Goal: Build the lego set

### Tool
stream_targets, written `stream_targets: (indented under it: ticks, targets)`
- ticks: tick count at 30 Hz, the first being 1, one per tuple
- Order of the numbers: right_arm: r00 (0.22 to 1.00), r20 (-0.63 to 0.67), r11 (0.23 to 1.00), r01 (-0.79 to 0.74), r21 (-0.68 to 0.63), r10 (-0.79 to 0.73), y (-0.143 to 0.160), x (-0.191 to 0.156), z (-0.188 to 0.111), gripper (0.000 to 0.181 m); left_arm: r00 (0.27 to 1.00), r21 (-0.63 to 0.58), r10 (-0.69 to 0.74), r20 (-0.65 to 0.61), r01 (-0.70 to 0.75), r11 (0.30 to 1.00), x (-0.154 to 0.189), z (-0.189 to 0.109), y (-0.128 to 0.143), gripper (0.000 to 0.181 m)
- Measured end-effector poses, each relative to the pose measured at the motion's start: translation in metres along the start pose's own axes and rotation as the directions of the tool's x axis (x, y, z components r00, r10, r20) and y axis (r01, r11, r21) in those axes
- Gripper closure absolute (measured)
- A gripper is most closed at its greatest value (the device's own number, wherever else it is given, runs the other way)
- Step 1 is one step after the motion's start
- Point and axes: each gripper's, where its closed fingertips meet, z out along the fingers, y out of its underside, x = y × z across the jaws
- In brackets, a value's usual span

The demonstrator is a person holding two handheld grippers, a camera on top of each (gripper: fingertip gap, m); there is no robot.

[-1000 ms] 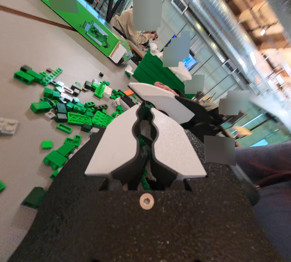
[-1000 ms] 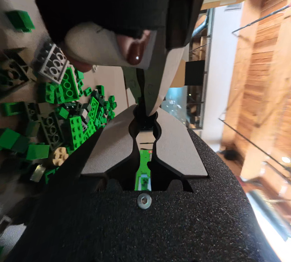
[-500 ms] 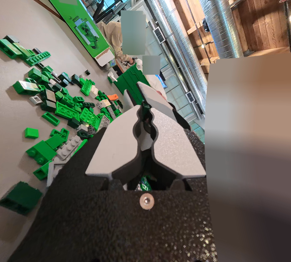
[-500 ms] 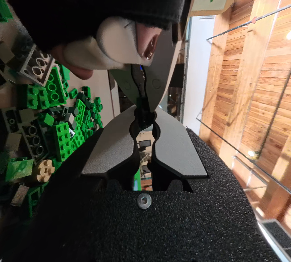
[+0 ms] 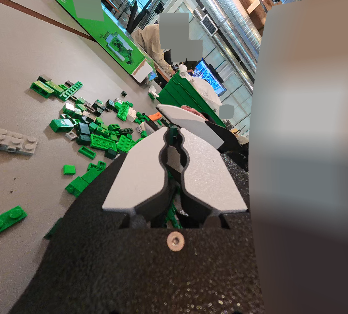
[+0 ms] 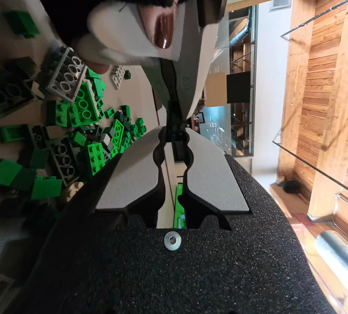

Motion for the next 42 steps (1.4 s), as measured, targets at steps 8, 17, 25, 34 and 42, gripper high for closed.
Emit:
stream_targets:
  ticks: [8, 17, 25, 34, 42]
  targets:
    - [0.997, 0.013, 0.996, -0.082, 0.031, 0.082, 0.002, -0.002, -0.001, 0.163, 1.0, 0.006, 0.013, -0.005, -0.013, 1.0, 0.001, 0.0, 0.0, 0.174]
    - [0.956, 0.031, 0.955, -0.294, 0.052, 0.292, 0.013, 0.002, -0.001, 0.161, 0.954, 0.187, 0.29, 0.079, -0.3, 0.935, 0.01, -0.025, -0.029, 0.174]
    - [0.922, 0.104, 0.914, -0.384, 0.134, 0.372, 0.002, 0.001, -0.006, 0.164, 0.906, 0.182, 0.405, 0.121, -0.421, 0.888, 0.019, -0.028, -0.026, 0.174]
    - [0.952, 0.061, 0.899, -0.302, 0.316, 0.299, -0.031, 0.016, -0.025, 0.15, 0.889, 0.099, 0.442, 0.117, -0.453, 0.886, 0.02, -0.02, -0.015, 0.174]
    - [0.96, 0.095, 0.928, -0.278, 0.248, 0.262, -0.026, 0.006, -0.017, 0.146, 0.877, -0.032, 0.476, 0.059, -0.475, 0.879, 0.025, -0.009, 0.006, 0.174]
